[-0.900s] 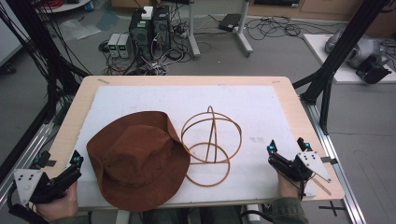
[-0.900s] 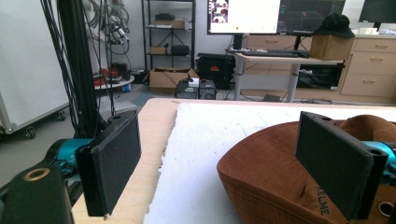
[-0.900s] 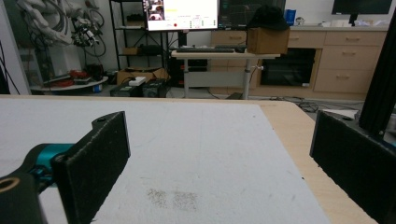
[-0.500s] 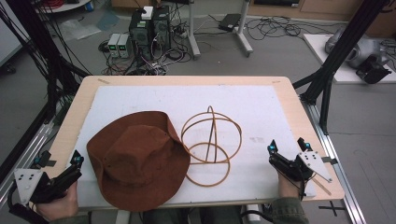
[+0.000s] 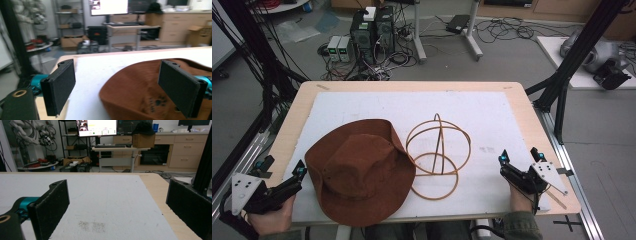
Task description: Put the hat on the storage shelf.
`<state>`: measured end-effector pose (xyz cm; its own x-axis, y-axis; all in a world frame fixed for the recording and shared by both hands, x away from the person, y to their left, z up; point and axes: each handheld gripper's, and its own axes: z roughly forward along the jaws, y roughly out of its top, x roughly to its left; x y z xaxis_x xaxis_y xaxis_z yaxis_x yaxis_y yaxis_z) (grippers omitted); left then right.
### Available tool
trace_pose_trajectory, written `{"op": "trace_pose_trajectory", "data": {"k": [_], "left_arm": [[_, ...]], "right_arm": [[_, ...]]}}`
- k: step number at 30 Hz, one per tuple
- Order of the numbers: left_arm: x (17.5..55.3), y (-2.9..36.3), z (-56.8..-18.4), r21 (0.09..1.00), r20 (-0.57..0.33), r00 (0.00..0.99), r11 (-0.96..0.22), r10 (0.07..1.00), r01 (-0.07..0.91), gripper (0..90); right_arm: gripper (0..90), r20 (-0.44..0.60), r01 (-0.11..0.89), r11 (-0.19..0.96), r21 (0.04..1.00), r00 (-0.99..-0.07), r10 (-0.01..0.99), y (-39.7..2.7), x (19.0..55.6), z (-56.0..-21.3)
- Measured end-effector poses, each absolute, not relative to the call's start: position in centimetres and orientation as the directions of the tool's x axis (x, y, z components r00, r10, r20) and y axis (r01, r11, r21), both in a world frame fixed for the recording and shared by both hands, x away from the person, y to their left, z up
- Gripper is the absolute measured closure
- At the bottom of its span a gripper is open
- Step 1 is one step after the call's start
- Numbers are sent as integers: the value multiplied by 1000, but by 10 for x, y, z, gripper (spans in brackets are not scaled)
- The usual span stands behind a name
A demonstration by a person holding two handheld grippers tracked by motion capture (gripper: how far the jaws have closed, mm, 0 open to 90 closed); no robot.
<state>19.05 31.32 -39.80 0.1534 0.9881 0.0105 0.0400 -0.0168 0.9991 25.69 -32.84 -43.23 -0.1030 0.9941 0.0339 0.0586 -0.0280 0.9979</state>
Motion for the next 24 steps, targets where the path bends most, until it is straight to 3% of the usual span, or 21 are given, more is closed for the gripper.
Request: {"op": "trace_pose_trajectory", "data": {"k": [10, 15, 19, 24], "left_arm": [[198, 298, -385, 996, 40, 334, -63, 942, 59, 148], [209, 295, -383, 982, 45, 486, -130, 873, 141, 149], [227, 293, -389, 919, 30, 627, -269, 778, 290, 149], [239, 290, -395, 859, 53, 668, -376, 742, 349, 152]], "right_arm": [[41, 28, 63, -21, 998, -118, 993, -326, 258, -433], [40, 22, 60, -15, 998, -124, 992, -325, 258, -433], [41, 28, 59, -20, 998, -127, 992, -325, 258, -433], [41, 32, 61, -24, 998, -132, 991, -324, 258, -433]]}}
